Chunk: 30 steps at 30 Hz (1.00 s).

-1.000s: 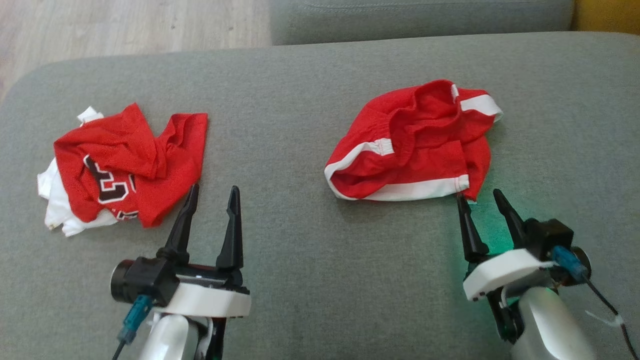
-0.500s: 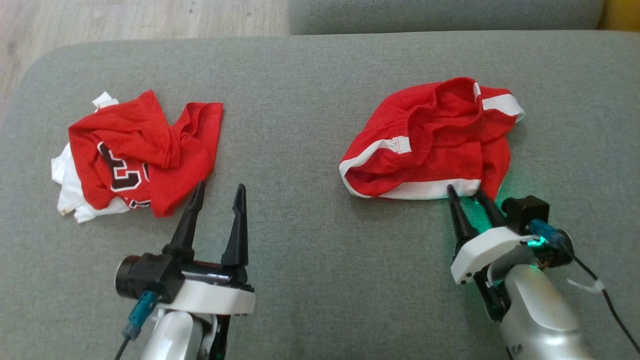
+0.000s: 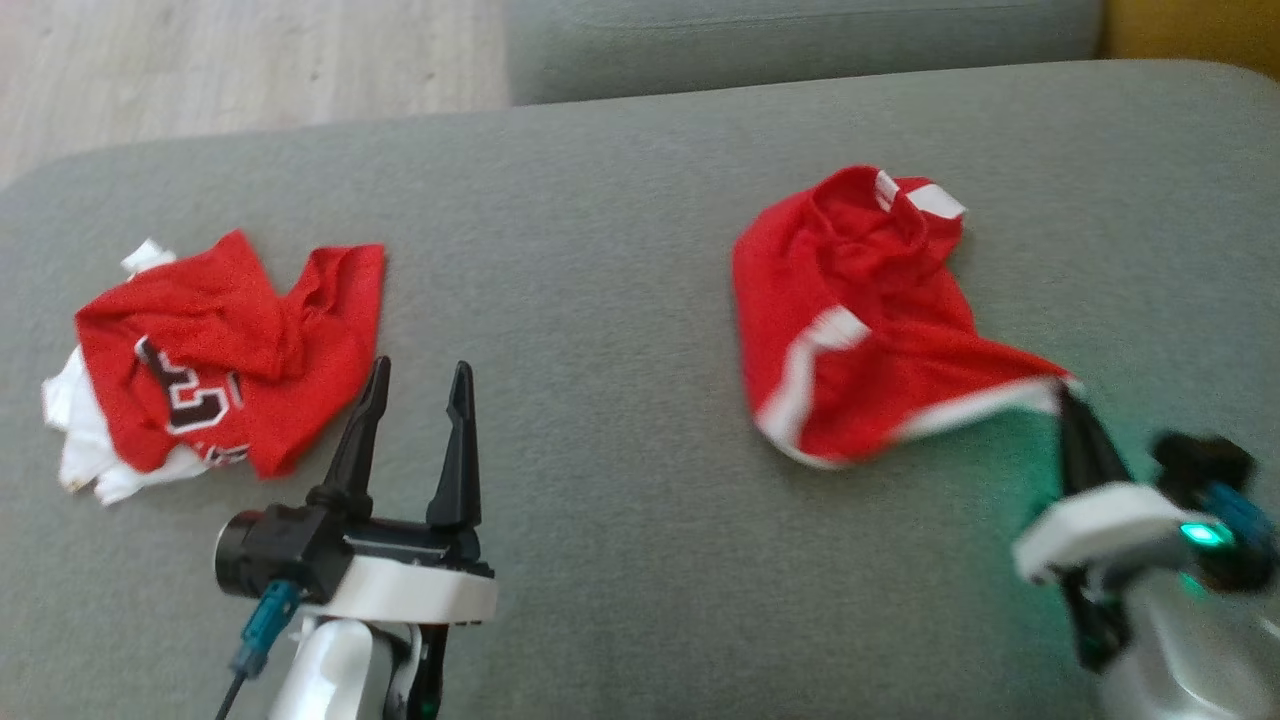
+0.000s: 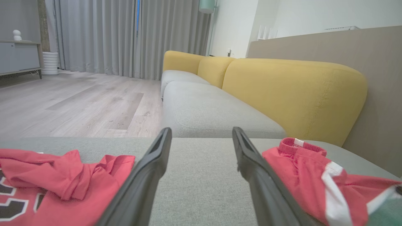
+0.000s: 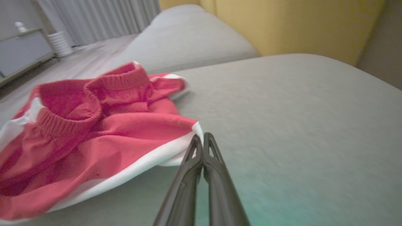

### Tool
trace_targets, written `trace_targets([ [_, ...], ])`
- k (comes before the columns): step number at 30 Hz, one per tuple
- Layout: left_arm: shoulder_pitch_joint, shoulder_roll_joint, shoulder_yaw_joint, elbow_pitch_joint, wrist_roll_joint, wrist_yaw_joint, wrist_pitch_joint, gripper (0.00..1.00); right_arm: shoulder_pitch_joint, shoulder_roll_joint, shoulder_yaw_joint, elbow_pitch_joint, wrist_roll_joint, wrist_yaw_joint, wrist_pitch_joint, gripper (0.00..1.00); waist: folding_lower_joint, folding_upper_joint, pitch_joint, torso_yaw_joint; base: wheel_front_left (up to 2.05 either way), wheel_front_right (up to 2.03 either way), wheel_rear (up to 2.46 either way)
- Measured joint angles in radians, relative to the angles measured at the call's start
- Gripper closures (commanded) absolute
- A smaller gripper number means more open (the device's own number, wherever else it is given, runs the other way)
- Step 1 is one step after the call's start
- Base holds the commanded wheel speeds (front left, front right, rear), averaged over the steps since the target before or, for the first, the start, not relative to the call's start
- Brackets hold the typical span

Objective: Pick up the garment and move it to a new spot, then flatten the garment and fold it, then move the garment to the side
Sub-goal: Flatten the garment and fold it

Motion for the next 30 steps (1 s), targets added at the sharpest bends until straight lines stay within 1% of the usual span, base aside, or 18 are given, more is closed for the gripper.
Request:
trace_targets([
  [4, 0.004, 0.0, -0.001, -0.003, 0.0, 0.006, 0.0, 0.0, 0.072, -0.008, -0.145, -0.053, -0.046, 0.0, 0.02, 1.0, 0.0, 0.0, -0.014, -0.031, 0.0, 0.0, 0.0],
  [7, 0.009, 0.0, -0.002, -0.003, -0.002, 0.007, 0.0, 0.0, 0.087, -0.006, -0.26, -0.098, -0.099, 0.0, 0.056, 1.0, -0.0001, 0.0, -0.024, -0.041, 0.0, 0.0, 0.0],
  [9, 0.014, 0.0, -0.003, -0.003, -0.002, 0.007, 0.0, 0.0, 0.087, 0.001, -0.314, -0.126, -0.137, 0.0, 0.084, 1.0, -0.0001, 0.0, -0.027, -0.042, 0.0, 0.0, 0.0],
  [10, 0.016, 0.0, -0.004, -0.003, -0.002, 0.007, 0.0, 0.0, 0.087, 0.008, -0.332, -0.138, -0.157, 0.0, 0.094, 0.19, -0.0001, 0.0, -0.027, -0.041, 0.0, 0.0, 0.0],
  [11, 0.016, 0.0, -0.005, -0.003, -0.003, 0.007, 0.0, 0.0, 0.087, 0.019, -0.344, -0.154, -0.175, 0.0, 0.094, 0.0, 0.0, 0.0, -0.027, -0.04, 0.0, 0.0, 0.0],
  [13, 0.016, 0.0, -0.007, -0.003, -0.012, 0.007, 0.0, 0.0, 0.087, 0.039, -0.343, -0.18, -0.189, 0.0, 0.094, 0.0, -0.0001, 0.0, -0.027, -0.034, 0.0, 0.0, 0.0],
  [15, 0.016, 0.0, -0.007, -0.003, -0.012, 0.007, 0.0, 0.0, 0.087, 0.053, -0.326, -0.216, -0.185, 0.0, 0.07, 0.0, 0.0, 0.0, -0.026, -0.027, 0.0, 0.0, 0.0],
  [17, 0.016, 0.0, -0.007, -0.003, -0.011, 0.007, 0.0, 0.0, 0.087, 0.057, -0.276, -0.252, -0.156, 0.0, 0.045, 0.0, 0.0, 0.0, -0.025, -0.02, 0.0, 0.0, 0.0],
  [18, 0.016, 0.0, -0.007, -0.003, -0.011, 0.007, 0.0, 0.0, 0.087, 0.057, -0.244, -0.267, -0.133, 0.0, 0.036, 0.0, 0.0, 0.0, -0.024, -0.017, 0.0, 0.0, 0.0],
  [20, 0.016, 0.0, -0.006, -0.003, -0.011, 0.006, 0.0, 0.0, 0.089, 0.056, -0.158, -0.287, -0.049, 0.0, 0.026, 0.0, 0.0, 0.0, -0.023, -0.012, 0.0, 0.0, 0.0],
  [22, 0.016, 0.0, -0.006, -0.002, -0.011, 0.006, 0.0, 0.0, 0.101, 0.058, -0.083, -0.29, 0.032, 0.0, 0.026, 0.0, 0.0, 0.0, -0.021, -0.007, 0.0, 0.0, 0.0],
  [23, 0.016, 0.0, -0.007, -0.002, -0.011, 0.006, 0.0, 0.0, 0.114, 0.059, -0.059, -0.286, 0.055, 0.0, 0.026, 0.0, 0.0, 0.0, -0.02, -0.004, 0.0, 0.0, 0.0],
  [28, 0.016, 0.0, -0.013, 0.002, -0.011, 0.005, 0.0, 0.0, 0.168, 0.059, -0.034, -0.234, 0.129, 0.0, 0.041, 0.0, 0.0, 0.0, -0.025, 0.014, 0.0, 0.0, 0.0],
  [30, 0.017, 0.0, -0.014, 0.003, -0.011, 0.006, 0.0, 0.0, 0.166, 0.059, -0.033, -0.215, 0.136, 0.0, 0.049, 0.0, 0.0, 0.0, -0.028, 0.02, 0.0, 0.0, 0.0],
])
